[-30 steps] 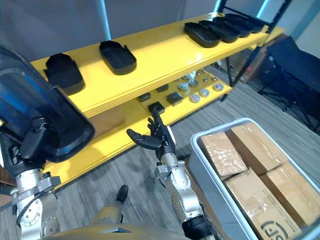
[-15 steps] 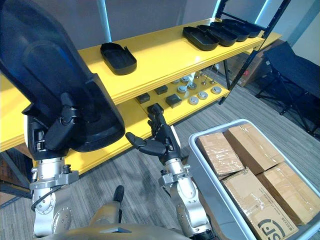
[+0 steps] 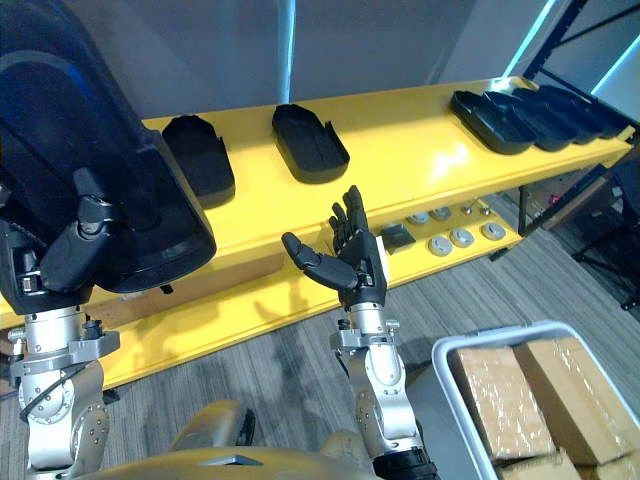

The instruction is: Walk over and take three plastic housings, then place them on the shelf

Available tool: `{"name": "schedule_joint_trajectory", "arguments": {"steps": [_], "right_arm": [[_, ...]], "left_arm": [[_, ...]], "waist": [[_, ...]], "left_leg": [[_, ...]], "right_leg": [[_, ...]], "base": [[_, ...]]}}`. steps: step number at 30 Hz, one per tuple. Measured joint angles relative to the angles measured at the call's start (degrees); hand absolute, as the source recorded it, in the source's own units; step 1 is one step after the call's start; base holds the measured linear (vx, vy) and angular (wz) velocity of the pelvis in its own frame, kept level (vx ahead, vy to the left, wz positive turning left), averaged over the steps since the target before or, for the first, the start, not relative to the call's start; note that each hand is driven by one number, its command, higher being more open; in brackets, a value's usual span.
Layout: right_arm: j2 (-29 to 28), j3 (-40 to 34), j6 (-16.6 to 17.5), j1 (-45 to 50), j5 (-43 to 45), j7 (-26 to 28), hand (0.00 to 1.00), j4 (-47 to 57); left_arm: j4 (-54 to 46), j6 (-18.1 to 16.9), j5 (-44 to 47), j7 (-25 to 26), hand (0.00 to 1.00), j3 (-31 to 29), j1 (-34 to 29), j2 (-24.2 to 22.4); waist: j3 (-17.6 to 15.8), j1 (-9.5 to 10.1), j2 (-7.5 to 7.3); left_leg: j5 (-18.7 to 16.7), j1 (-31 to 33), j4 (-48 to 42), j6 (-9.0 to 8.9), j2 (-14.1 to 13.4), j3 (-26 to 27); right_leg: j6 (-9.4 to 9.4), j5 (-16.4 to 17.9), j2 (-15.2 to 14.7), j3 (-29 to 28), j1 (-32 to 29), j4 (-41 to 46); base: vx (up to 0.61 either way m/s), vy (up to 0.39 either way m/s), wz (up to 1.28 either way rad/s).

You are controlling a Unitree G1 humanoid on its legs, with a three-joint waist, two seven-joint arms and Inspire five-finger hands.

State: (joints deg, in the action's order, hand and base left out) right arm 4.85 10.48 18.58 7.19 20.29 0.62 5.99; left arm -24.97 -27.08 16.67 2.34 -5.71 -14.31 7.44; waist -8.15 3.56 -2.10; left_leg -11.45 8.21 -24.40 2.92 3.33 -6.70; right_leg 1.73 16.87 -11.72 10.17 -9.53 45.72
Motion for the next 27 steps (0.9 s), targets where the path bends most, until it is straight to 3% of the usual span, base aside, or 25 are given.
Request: {"name": "schedule_joint_trajectory", "arguments": {"steps": [2,4,6,7,8,11,15,22,23,24,26,27], "right_arm": [[1.39,-0.04,1.00,-0.14,-1.84,-0.49,1.00,3.75],[2.44,-0.40,2.48,-0.72,-1.92,-0.61,1.00,7.93],[2.60,-1.16,4.06,-1.98,-1.85,-0.36,1.00,11.33],[3.10,-1.92,5.80,-3.32,-1.76,0.51,1.00,12.58],[4.19,-2.81,7.03,-5.07,-1.58,1.31,1.00,13.37],[5.09,-3.89,8.67,-6.70,-1.41,2.78,1.00,15.62],[5.34,-4.19,8.77,-5.19,-1.81,2.84,1.00,15.58],[2.78,-3.14,8.39,-3.57,0.56,4.59,1.00,14.50],[2.78,-3.24,8.27,-3.28,0.56,4.59,1.00,14.28],[2.56,-4.03,8.16,-3.09,0.58,4.60,1.00,13.50],[2.50,-5.78,8.14,-3.31,0.69,4.38,1.00,11.09],[2.68,-6.70,8.12,-3.42,0.92,4.38,1.00,9.27]], "left_arm": [[0.05,-0.02,-0.11,1.69,0.00,2.24,1.40,0.52],[0.21,0.00,-0.77,2.78,0.00,3.70,2.42,0.66],[0.17,0.00,-1.26,3.19,0.00,4.47,2.54,0.77],[0.24,-0.02,-1.51,3.34,0.00,4.68,2.49,0.35],[0.25,0.29,-1.54,3.48,0.00,5.03,2.28,-0.89],[0.25,0.91,-1.39,3.29,0.00,5.05,2.27,-2.30],[0.29,0.86,-0.97,2.05,0.00,5.43,2.18,-3.24],[1.28,1.03,-1.65,2.59,0.00,5.55,-1.56,-3.08],[1.66,1.03,-1.80,2.66,0.00,5.58,-1.56,-3.08],[2.80,1.17,-1.86,2.73,0.00,5.89,-1.13,-2.95],[4.64,1.15,-1.95,2.42,0.00,6.64,-0.92,-2.57],[6.14,1.15,-2.08,2.46,0.00,6.80,-0.94,-2.57]], "waist": [[0.20,-0.81,0.76],[0.32,-1.92,0.64],[1.49,-2.12,-0.93],[2.61,-2.05,-1.54],[3.21,-1.58,0.04],[4.69,-0.83,2.48],[5.30,-0.51,3.39],[5.31,-0.31,3.09],[5.28,-0.45,2.98],[4.81,-0.96,2.82],[3.95,-0.98,2.22],[2.96,-0.94,1.58]], "left_leg": [[0.16,-1.97,1.97,-0.50,-0.32,-2.39],[-0.55,-3.15,2.30,-1.70,0.06,-4.51],[-1.72,-3.89,2.40,-3.58,0.62,-4.70],[-3.00,-3.73,1.58,-5.02,0.34,-5.03],[-3.68,-3.51,1.15,-5.90,-2.15,-4.54],[-3.53,-4.22,3.64,-6.42,-6.21,-0.80],[-1.50,-6.05,8.36,-6.09,-6.88,0.55],[2.39,-5.19,12.08,-5.88,-4.88,-3.47],[3.03,-5.09,12.92,-5.62,-4.56,-3.49],[2.52,-4.08,12.51,-3.83,-4.91,-1.27],[2.47,-0.68,7.20,-4.45,-8.38,3.29],[3.37,1.17,4.16,-5.52,-12.24,4.88]], "right_leg": [[0.91,-0.55,4.59,-5.39,-2.05,-11.79],[2.55,-2.90,6.05,-10.02,-3.34,-19.06],[1.21,-12.06,4.92,-10.03,-2.87,-25.63],[2.60,-13.91,4.50,-8.51,-1.55,-27.97],[1.91,-14.46,6.45,-6.51,0.48,-30.96],[0.46,-14.94,8.86,-2.93,3.70,-35.10],[-0.12,-14.58,8.79,-0.21,6.06,-36.81],[-0.09,-14.66,6.64,4.08,7.05,-38.36],[-0.05,-14.76,5.83,5.06,7.11,-38.49],[-0.02,-15.08,4.02,7.70,7.73,-38.82],[0.27,-14.60,0.96,9.72,7.95,-37.26],[1.19,-13.36,-1.79,10.46,8.09,-35.45]], "base": [[0.32,-0.075,0.71],[0.31,-0.122,0.87],[0.27,-0.184,0.68],[0.30,-0.275,0.54],[0.28,-0.282,0.49],[0.21,-0.237,0.41],[0.09,-0.075,0.43],[-0.03,0.013,0.36],[-0.05,0.051,0.92],[-0.11,0.144,1.05],[-0.13,0.198,0.95],[-0.10,0.190,0.54]]}}
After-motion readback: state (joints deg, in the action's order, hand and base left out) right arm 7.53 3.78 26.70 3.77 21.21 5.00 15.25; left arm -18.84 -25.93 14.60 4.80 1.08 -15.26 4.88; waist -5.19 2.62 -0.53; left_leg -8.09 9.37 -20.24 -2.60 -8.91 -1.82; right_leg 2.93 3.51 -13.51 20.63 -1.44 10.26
